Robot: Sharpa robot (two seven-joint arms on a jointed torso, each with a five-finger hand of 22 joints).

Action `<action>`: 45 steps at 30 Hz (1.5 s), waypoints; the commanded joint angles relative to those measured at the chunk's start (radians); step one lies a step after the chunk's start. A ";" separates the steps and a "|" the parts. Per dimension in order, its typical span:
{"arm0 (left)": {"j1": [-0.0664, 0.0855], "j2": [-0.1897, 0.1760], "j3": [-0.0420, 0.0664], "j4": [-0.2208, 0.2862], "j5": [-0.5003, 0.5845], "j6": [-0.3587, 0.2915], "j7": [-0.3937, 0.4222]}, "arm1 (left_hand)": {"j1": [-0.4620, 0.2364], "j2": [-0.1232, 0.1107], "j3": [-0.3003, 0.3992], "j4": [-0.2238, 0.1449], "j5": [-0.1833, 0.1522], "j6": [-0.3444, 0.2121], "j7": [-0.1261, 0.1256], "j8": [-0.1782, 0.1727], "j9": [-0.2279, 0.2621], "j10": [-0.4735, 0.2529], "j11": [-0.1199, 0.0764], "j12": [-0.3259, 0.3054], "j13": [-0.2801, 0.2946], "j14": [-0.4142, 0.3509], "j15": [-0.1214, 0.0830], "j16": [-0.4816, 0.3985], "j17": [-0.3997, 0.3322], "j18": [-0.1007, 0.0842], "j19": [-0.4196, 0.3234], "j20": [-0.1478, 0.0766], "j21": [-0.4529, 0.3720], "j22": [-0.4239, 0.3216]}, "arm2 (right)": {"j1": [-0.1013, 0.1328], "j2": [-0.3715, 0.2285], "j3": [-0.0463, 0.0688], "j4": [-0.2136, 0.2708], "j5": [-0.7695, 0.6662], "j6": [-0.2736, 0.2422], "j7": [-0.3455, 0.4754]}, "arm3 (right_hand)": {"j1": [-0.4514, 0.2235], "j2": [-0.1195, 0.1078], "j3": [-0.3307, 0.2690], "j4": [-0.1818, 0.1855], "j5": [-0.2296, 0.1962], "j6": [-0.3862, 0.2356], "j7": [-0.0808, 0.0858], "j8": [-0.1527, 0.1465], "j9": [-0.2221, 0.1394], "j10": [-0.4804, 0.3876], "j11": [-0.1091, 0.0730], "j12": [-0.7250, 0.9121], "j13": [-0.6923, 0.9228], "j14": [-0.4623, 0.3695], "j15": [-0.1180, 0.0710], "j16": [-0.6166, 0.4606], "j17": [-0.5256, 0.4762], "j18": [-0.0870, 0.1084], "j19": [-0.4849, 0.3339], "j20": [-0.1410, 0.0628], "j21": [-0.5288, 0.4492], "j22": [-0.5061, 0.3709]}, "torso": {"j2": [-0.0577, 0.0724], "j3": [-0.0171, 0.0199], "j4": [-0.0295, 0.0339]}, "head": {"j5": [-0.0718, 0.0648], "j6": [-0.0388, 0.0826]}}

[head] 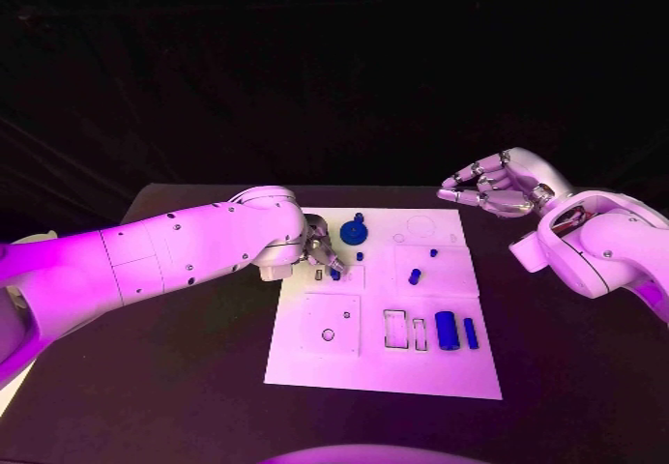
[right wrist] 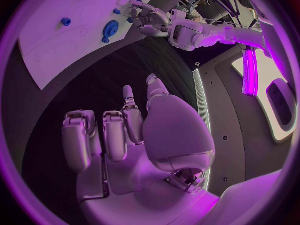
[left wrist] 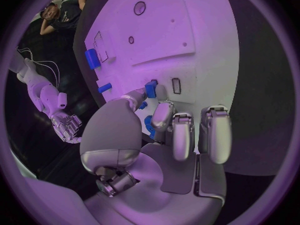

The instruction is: Assemble the parts on the task board

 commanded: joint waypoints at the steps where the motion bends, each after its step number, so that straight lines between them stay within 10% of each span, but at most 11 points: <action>1: -0.009 0.004 -0.007 -0.003 -0.003 0.047 -0.011 | -0.010 0.001 -0.011 -0.001 0.000 0.001 0.008 0.002 -0.001 0.007 -0.002 0.006 0.003 0.107 -0.008 0.003 0.263 -0.015 0.078 -0.007 0.005 0.197 | -0.001 0.000 0.000 0.002 -0.002 0.014 0.002 | -0.003 0.007 -0.005 -0.002 0.003 -0.007 0.001 0.003 0.001 -0.001 -0.005 -0.001 0.100 0.073 -0.007 -0.005 0.113 0.012 0.040 -0.008 -0.003 0.160 | 0.000 0.0001 0.0001 | 0.000 -0.001; 19: -0.010 0.007 -0.007 -0.013 -0.004 0.054 -0.008 | -0.065 0.003 -0.132 0.053 -0.008 0.019 0.005 0.011 0.007 0.015 -0.004 0.011 0.007 0.107 -0.009 0.003 0.263 -0.017 0.082 -0.009 0.008 0.204 | -0.001 -0.002 0.000 0.004 -0.003 0.009 0.001 | -0.004 0.007 -0.006 -0.001 0.004 -0.008 0.001 0.004 0.002 0.000 -0.005 0.000 0.100 0.073 -0.007 -0.005 0.113 0.012 0.040 -0.008 -0.004 0.160 | 0.000 -0.0003 0.0005 | 0.000 -0.002; 23: -0.010 0.007 -0.007 -0.014 -0.003 0.060 -0.008 | -0.063 0.019 -0.208 0.078 -0.123 0.021 0.003 0.009 0.008 0.018 -0.006 0.009 0.006 0.107 -0.011 0.003 0.263 -0.017 0.082 -0.010 0.008 0.205 | -0.001 -0.002 0.000 0.004 -0.003 0.008 0.000 | -0.003 0.008 -0.007 -0.001 0.005 -0.009 0.001 0.004 0.003 0.000 -0.005 0.000 0.100 0.073 -0.007 -0.005 0.113 0.012 0.040 -0.008 -0.004 0.160 | -0.001 -0.0003 0.0005 | 0.000 -0.002; 28: -0.011 0.005 -0.007 -0.013 -0.002 0.059 -0.007 | -0.057 0.034 -0.266 0.104 -0.188 0.022 0.003 0.009 0.009 0.019 -0.006 0.009 0.007 0.107 -0.011 0.003 0.263 -0.017 0.083 -0.011 0.009 0.207 | -0.001 -0.002 0.000 0.003 -0.003 0.007 0.000 | -0.003 0.008 -0.007 -0.001 0.005 -0.009 0.001 0.004 0.003 0.000 -0.005 0.000 0.100 0.073 -0.007 -0.005 0.113 0.012 0.040 -0.008 -0.004 0.160 | 0.000 -0.0005 0.0001 | 0.000 -0.002; 45: -0.012 -0.030 0.013 0.029 0.072 -0.058 0.010 | -0.052 0.050 -0.332 0.113 -0.197 0.006 0.007 0.004 0.010 -0.002 -0.003 -0.023 -0.029 0.107 -0.010 0.003 0.263 -0.011 0.072 -0.010 -0.010 0.182 | -0.002 0.000 0.000 -0.006 -0.003 0.008 0.002 | -0.003 0.008 -0.008 -0.001 0.007 -0.010 0.001 0.004 0.003 -0.001 -0.005 -0.001 0.099 0.073 -0.007 -0.006 0.112 0.012 0.040 -0.008 -0.004 0.160 | -0.001 -0.0004 -0.0001 | -0.003 0.007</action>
